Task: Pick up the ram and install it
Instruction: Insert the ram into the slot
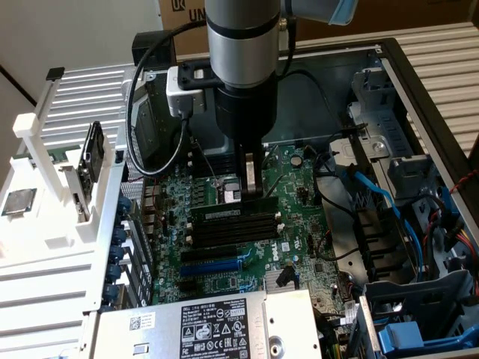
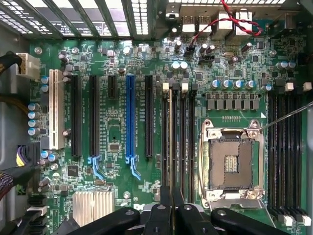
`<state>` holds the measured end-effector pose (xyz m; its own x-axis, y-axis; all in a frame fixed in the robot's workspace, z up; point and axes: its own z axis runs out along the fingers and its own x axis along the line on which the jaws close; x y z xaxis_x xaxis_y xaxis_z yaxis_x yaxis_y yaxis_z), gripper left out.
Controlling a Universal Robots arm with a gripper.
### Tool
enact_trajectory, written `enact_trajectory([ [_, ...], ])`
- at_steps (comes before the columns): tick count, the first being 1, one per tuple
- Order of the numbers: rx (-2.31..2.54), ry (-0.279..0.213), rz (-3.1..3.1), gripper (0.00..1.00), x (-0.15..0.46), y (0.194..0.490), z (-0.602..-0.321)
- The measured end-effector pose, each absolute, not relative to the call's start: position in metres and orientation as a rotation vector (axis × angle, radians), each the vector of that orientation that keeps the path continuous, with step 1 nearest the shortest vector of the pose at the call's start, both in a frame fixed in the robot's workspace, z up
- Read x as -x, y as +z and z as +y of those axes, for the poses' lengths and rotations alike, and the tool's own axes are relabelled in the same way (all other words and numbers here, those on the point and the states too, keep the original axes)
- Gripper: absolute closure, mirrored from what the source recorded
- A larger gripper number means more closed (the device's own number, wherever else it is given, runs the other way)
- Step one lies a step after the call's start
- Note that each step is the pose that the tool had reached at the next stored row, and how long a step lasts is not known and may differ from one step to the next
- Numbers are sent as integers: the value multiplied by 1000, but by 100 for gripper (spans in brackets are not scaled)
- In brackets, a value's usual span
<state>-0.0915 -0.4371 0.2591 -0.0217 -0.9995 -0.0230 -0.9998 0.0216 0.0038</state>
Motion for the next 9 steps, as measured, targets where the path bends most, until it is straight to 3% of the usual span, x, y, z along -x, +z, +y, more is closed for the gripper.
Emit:
enact_trajectory([
  [9,2183,35,2231,88,91,250,-438],
])
